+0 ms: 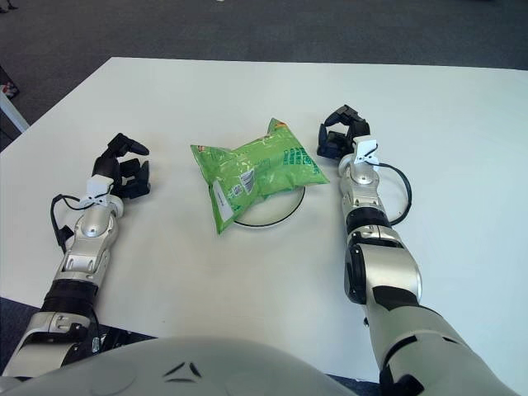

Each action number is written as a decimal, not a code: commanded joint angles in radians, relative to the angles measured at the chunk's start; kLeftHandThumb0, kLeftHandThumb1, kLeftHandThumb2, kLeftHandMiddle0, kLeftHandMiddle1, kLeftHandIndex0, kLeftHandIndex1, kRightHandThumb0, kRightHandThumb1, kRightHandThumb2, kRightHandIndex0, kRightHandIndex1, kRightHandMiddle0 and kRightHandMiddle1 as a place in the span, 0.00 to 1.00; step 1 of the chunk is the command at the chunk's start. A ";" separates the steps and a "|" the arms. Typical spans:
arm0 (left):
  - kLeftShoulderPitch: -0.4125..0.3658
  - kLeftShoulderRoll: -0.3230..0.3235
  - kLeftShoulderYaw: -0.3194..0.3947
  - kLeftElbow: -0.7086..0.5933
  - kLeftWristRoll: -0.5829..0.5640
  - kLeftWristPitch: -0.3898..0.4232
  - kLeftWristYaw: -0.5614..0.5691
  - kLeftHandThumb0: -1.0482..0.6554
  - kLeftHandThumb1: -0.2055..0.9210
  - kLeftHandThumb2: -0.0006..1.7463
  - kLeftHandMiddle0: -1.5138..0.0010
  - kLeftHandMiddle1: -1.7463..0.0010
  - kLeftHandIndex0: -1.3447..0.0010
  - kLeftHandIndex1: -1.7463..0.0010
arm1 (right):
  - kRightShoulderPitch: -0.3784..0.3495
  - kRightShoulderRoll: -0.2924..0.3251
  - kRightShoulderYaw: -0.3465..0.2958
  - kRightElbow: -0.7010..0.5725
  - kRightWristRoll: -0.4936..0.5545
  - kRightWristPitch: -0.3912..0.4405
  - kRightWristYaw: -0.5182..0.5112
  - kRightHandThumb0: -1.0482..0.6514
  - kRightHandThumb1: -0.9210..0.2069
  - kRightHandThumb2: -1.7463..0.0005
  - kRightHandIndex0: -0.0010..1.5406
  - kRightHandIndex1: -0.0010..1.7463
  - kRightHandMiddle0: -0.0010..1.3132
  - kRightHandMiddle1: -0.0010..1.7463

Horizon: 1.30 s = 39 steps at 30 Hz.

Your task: Put the snack into the plate.

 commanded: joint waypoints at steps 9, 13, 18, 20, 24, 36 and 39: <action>0.146 -0.067 -0.011 0.105 -0.015 -0.006 -0.004 0.36 0.60 0.64 0.23 0.00 0.63 0.00 | 0.046 0.022 0.025 0.112 -0.035 0.078 -0.015 0.35 0.48 0.29 0.83 1.00 0.43 1.00; 0.157 -0.068 -0.010 0.101 -0.021 -0.015 -0.005 0.36 0.60 0.64 0.23 0.00 0.63 0.00 | 0.053 0.010 0.028 0.105 -0.038 0.075 0.002 0.35 0.47 0.30 0.84 1.00 0.42 1.00; 0.182 -0.064 -0.004 0.088 -0.031 -0.024 -0.014 0.36 0.60 0.64 0.23 0.00 0.63 0.00 | 0.151 -0.003 0.040 -0.016 -0.047 0.042 0.012 0.35 0.47 0.30 0.83 1.00 0.42 1.00; 0.191 -0.063 0.001 0.079 -0.037 -0.024 -0.017 0.36 0.60 0.65 0.23 0.00 0.63 0.00 | 0.196 0.001 0.044 -0.074 -0.049 0.036 0.006 0.35 0.48 0.29 0.83 1.00 0.43 1.00; 0.208 -0.058 0.011 0.062 -0.051 -0.023 -0.029 0.36 0.59 0.66 0.23 0.00 0.62 0.00 | 0.256 0.015 0.044 -0.161 -0.041 0.043 0.000 0.34 0.51 0.26 0.83 1.00 0.45 1.00; 0.216 -0.022 0.059 0.037 -0.088 -0.010 -0.085 0.36 0.58 0.66 0.22 0.00 0.62 0.00 | 0.397 0.066 0.044 -0.409 -0.032 0.105 -0.026 0.32 0.57 0.22 0.85 1.00 0.49 1.00; 0.212 -0.011 0.071 0.020 -0.090 -0.002 -0.095 0.36 0.58 0.66 0.22 0.00 0.62 0.00 | 0.422 0.084 0.048 -0.468 -0.038 0.130 -0.045 0.32 0.58 0.21 0.85 1.00 0.50 1.00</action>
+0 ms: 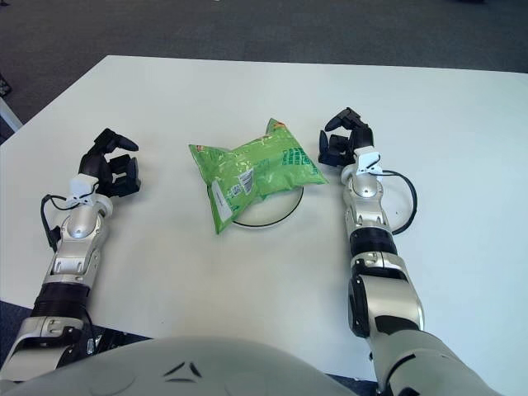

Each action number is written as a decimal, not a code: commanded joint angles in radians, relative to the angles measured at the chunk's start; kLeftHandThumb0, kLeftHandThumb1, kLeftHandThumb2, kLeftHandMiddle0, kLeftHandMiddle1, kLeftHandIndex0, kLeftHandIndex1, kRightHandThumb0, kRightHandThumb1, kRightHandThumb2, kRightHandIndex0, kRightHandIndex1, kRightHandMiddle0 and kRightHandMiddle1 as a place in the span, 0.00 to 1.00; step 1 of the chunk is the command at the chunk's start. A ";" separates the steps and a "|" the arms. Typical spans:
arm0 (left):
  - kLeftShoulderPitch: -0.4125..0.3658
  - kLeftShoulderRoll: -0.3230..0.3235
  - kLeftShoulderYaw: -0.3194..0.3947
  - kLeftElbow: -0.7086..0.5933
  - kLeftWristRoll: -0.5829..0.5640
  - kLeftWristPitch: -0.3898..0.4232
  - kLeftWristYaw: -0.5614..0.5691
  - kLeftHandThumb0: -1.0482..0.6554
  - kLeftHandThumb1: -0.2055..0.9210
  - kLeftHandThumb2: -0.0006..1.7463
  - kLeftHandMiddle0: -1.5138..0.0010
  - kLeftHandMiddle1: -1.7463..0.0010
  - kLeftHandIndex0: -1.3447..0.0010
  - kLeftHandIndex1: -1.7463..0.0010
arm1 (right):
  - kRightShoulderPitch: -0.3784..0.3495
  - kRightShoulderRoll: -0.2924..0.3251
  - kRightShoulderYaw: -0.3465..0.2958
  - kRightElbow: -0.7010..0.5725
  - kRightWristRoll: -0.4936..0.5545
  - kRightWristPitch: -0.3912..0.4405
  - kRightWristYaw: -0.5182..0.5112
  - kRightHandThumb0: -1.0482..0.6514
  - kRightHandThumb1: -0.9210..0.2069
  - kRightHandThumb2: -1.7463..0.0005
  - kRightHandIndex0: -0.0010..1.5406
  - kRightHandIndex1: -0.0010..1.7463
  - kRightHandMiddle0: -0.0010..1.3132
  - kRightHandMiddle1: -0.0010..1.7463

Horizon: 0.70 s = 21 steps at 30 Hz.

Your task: Put the snack into the plate.

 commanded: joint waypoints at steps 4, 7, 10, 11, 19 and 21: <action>0.175 -0.036 0.016 0.085 -0.024 0.014 -0.034 0.36 0.58 0.66 0.22 0.00 0.62 0.00 | 0.187 0.079 0.020 -0.074 -0.020 0.076 -0.043 0.32 0.58 0.21 0.85 1.00 0.50 1.00; 0.165 -0.030 0.023 0.079 -0.026 0.020 -0.039 0.36 0.58 0.66 0.22 0.00 0.62 0.00 | 0.201 0.094 0.025 -0.103 -0.028 0.080 -0.064 0.32 0.59 0.20 0.84 1.00 0.51 1.00; 0.144 -0.020 0.032 0.064 -0.032 0.042 -0.046 0.36 0.58 0.66 0.22 0.00 0.62 0.00 | 0.214 0.116 0.037 -0.128 -0.040 0.076 -0.090 0.32 0.60 0.20 0.84 1.00 0.51 1.00; 0.133 -0.020 0.030 0.049 -0.031 0.057 -0.044 0.36 0.58 0.66 0.22 0.00 0.62 0.00 | 0.221 0.125 0.036 -0.131 -0.041 0.060 -0.100 0.32 0.60 0.20 0.84 1.00 0.51 1.00; 0.107 -0.017 0.026 -0.005 -0.027 0.102 -0.053 0.35 0.57 0.67 0.22 0.00 0.61 0.00 | 0.244 0.166 0.035 -0.132 -0.038 -0.007 -0.145 0.31 0.62 0.18 0.84 1.00 0.53 1.00; 0.105 -0.016 0.024 -0.014 -0.026 0.108 -0.056 0.35 0.57 0.67 0.22 0.00 0.61 0.00 | 0.246 0.172 0.033 -0.127 -0.031 -0.021 -0.147 0.31 0.63 0.17 0.84 1.00 0.53 1.00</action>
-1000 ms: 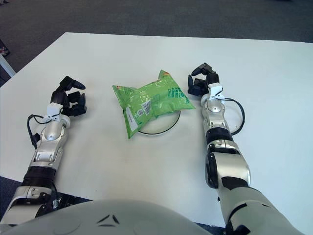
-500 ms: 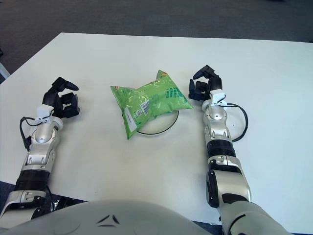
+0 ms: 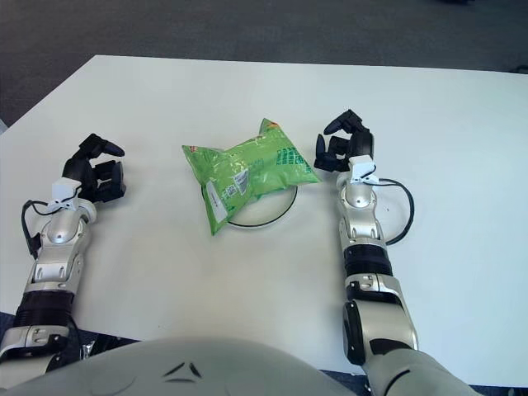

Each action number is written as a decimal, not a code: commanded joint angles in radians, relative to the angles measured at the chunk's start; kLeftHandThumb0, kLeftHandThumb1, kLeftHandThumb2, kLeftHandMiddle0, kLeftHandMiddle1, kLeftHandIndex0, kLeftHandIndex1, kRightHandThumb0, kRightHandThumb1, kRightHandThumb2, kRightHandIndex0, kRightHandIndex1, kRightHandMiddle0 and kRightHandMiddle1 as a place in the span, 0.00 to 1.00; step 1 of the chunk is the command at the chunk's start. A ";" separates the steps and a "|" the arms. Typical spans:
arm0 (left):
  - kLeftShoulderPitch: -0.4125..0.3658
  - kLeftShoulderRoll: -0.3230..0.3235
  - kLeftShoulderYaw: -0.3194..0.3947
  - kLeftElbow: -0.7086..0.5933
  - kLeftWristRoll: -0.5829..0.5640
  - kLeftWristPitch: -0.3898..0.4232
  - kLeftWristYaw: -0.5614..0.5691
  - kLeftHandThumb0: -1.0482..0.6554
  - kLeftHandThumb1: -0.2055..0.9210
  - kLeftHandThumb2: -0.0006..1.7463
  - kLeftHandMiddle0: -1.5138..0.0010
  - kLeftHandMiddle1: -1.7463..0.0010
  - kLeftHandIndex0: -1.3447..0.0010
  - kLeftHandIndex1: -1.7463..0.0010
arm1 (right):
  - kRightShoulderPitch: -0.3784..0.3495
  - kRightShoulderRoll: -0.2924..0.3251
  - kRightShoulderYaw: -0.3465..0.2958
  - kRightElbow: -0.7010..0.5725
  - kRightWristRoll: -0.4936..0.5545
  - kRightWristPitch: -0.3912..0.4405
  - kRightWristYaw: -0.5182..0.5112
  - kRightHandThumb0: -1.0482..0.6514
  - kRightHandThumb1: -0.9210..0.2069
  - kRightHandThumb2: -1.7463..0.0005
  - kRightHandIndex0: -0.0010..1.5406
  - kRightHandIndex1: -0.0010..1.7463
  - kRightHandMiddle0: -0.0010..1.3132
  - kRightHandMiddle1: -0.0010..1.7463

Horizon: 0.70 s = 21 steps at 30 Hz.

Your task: Put the snack into the plate.

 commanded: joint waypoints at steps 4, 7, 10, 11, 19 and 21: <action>0.057 -0.044 -0.026 0.015 0.002 0.042 -0.017 0.36 0.57 0.67 0.23 0.00 0.61 0.00 | 0.163 0.133 0.010 0.071 0.024 -0.087 -0.021 0.30 0.64 0.16 0.85 1.00 0.55 1.00; 0.034 -0.040 -0.034 0.006 0.011 0.041 -0.021 0.36 0.58 0.66 0.25 0.00 0.62 0.00 | 0.179 0.156 0.022 0.066 0.027 -0.162 -0.016 0.30 0.66 0.15 0.85 1.00 0.56 1.00; 0.019 -0.042 -0.043 0.000 0.015 0.042 -0.021 0.36 0.59 0.65 0.26 0.00 0.63 0.00 | 0.186 0.161 0.029 0.073 0.025 -0.202 -0.009 0.29 0.68 0.13 0.85 1.00 0.57 1.00; 0.015 -0.042 -0.046 -0.002 0.015 0.043 -0.022 0.36 0.59 0.65 0.26 0.00 0.63 0.00 | 0.187 0.162 0.031 0.076 0.024 -0.213 -0.008 0.29 0.68 0.13 0.85 1.00 0.57 1.00; -0.022 -0.035 -0.067 -0.009 0.030 0.043 -0.022 0.36 0.57 0.67 0.25 0.00 0.61 0.00 | 0.193 0.154 0.054 0.126 -0.050 -0.356 -0.052 0.28 0.71 0.11 0.86 1.00 0.59 1.00; -0.031 -0.032 -0.070 -0.016 0.031 0.053 -0.022 0.35 0.56 0.67 0.25 0.00 0.61 0.00 | 0.190 0.151 0.055 0.137 -0.067 -0.378 -0.071 0.28 0.71 0.11 0.86 1.00 0.59 1.00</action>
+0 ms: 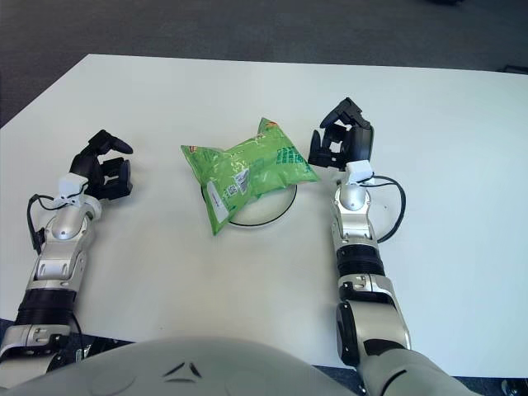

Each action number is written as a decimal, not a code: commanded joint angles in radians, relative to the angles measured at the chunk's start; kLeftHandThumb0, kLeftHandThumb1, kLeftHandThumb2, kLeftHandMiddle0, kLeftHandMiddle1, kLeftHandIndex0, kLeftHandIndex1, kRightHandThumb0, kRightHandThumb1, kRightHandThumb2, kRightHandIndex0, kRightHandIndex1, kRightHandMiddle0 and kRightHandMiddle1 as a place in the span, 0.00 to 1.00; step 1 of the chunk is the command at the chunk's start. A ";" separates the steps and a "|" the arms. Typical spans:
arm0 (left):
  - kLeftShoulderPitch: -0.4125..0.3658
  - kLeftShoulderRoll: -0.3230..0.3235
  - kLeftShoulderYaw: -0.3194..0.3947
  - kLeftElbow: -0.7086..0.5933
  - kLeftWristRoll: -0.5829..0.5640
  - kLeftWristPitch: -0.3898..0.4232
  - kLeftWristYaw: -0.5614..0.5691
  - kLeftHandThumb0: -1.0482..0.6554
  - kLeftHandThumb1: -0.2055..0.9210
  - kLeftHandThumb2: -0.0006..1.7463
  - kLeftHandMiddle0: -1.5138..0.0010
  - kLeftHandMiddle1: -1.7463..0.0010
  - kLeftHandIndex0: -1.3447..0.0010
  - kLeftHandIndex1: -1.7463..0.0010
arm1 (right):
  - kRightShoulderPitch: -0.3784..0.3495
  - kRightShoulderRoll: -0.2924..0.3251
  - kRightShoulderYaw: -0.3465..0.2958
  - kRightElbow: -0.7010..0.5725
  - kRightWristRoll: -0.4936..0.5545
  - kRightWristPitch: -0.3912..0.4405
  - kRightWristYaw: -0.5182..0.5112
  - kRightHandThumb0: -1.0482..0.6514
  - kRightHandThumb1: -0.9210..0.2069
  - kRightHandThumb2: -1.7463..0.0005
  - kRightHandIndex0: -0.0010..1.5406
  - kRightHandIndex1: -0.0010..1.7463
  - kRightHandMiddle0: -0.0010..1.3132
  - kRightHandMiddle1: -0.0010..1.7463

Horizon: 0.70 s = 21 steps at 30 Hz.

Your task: Put the snack into the plate.

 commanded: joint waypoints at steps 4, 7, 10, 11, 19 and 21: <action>-0.008 -0.033 -0.033 0.022 0.027 0.037 -0.004 0.36 0.57 0.67 0.25 0.00 0.61 0.00 | 0.180 0.115 0.028 0.158 -0.069 -0.110 -0.085 0.28 0.71 0.11 0.86 1.00 0.60 1.00; -0.021 -0.031 -0.039 0.022 0.036 0.047 -0.005 0.36 0.58 0.66 0.25 0.00 0.62 0.00 | 0.171 0.111 0.025 0.181 -0.085 -0.132 -0.109 0.28 0.71 0.11 0.87 1.00 0.60 1.00; -0.031 -0.034 -0.044 0.019 0.052 0.061 0.005 0.36 0.58 0.66 0.25 0.00 0.62 0.00 | 0.163 0.108 0.023 0.199 -0.091 -0.148 -0.125 0.28 0.71 0.11 0.87 1.00 0.59 1.00; -0.035 -0.036 -0.046 0.019 0.058 0.066 0.012 0.36 0.58 0.66 0.25 0.00 0.62 0.00 | 0.160 0.107 0.022 0.205 -0.091 -0.152 -0.128 0.28 0.71 0.11 0.87 1.00 0.59 1.00; -0.046 -0.058 -0.063 0.011 0.118 0.085 0.065 0.36 0.59 0.66 0.26 0.00 0.62 0.00 | 0.146 0.104 0.016 0.235 -0.070 -0.165 -0.125 0.28 0.72 0.10 0.87 1.00 0.60 1.00; -0.048 -0.062 -0.068 0.011 0.126 0.083 0.074 0.36 0.59 0.66 0.27 0.00 0.62 0.00 | 0.145 0.105 0.015 0.233 -0.052 -0.156 -0.106 0.28 0.72 0.10 0.86 1.00 0.60 1.00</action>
